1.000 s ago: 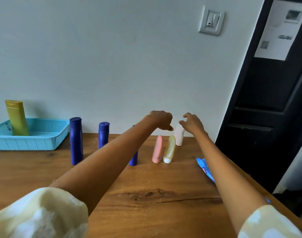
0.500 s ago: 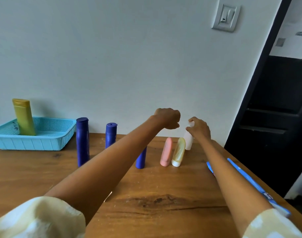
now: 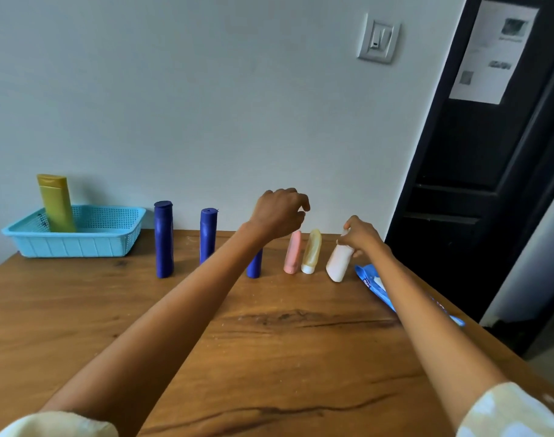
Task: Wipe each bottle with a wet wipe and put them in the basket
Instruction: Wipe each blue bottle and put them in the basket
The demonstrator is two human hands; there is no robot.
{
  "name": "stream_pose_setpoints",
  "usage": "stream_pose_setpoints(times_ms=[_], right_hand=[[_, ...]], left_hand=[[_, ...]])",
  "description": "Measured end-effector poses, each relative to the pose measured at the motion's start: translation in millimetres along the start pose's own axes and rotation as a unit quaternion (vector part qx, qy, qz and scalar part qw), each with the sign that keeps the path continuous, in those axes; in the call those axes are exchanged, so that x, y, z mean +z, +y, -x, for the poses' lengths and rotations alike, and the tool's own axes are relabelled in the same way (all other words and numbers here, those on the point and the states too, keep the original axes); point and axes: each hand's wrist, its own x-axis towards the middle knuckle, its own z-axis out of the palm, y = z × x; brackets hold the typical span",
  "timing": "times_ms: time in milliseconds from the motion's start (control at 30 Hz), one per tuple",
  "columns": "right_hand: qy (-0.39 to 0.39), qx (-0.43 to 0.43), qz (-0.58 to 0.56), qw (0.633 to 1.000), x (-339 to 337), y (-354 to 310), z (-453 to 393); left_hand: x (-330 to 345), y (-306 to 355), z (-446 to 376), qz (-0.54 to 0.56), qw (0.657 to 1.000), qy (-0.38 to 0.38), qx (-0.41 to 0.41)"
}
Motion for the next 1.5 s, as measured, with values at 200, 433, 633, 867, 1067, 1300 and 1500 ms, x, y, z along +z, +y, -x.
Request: stream_pose_setpoints(times_ms=[200,433,633,867,1067,1300,1500], right_hand=[[0.066,-0.039,0.017,0.997,-6,-16,29],[-0.007,-0.193,-0.058,0.979,30,-85,118],[-0.178,-0.314,-0.004,0.933,82,-130,161],[-0.206,-0.314,0.052,0.925,122,-138,155],[-0.137,-0.320,0.037,0.937,126,-144,150],[-0.063,-0.225,-0.272,0.933,108,-161,123],[-0.033,-0.160,-0.423,0.891,88,-175,106]], left_hand=[[-11,-13,43,0.020,1.000,0.012,-0.019],[-16,-54,102,0.058,0.996,0.018,-0.069],[-24,-92,142,0.099,0.979,0.167,-0.066],[-19,-139,162,0.206,0.871,0.328,-0.303],[-18,-169,153,0.373,0.843,0.157,-0.356],[-10,-176,121,0.352,0.854,0.171,-0.342],[-9,-187,115,0.333,0.873,0.159,-0.318]])
